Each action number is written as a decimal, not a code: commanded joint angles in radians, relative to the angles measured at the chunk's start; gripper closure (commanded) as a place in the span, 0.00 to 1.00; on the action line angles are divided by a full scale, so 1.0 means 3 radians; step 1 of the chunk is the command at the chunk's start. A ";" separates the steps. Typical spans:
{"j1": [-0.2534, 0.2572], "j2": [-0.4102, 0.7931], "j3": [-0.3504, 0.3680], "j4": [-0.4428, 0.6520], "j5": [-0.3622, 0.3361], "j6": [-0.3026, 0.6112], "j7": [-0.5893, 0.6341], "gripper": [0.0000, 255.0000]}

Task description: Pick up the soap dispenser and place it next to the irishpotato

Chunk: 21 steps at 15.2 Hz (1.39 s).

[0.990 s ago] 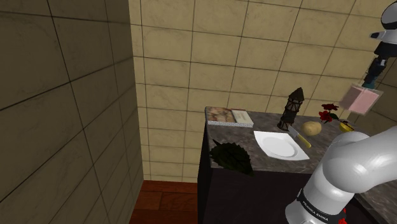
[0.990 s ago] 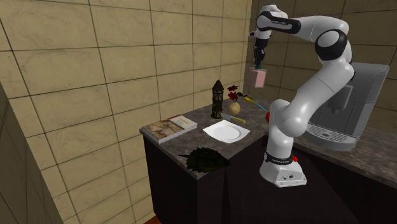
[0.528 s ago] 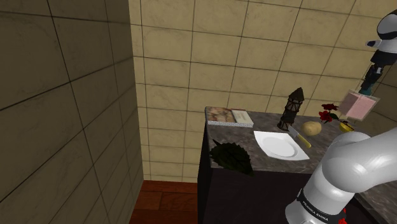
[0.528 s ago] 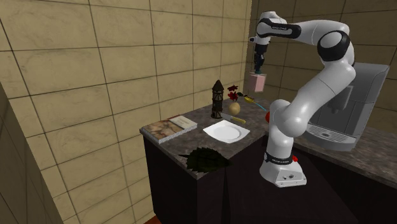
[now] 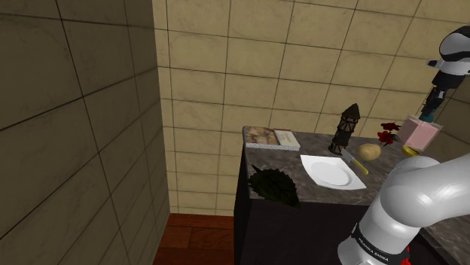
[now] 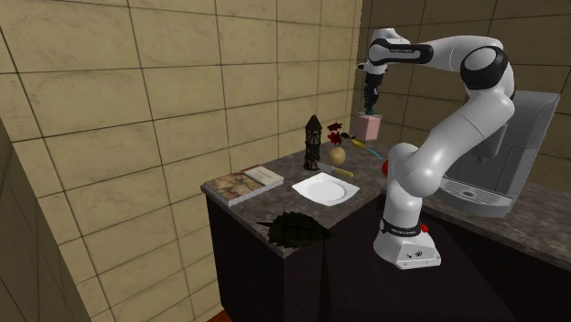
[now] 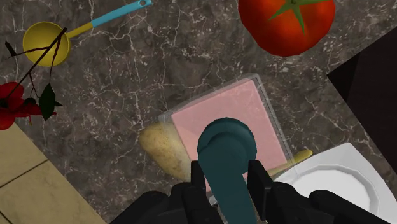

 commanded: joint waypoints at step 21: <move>-0.0041 -0.0123 -0.0496 -0.0815 -0.0396 0.0819 0.0193 1.00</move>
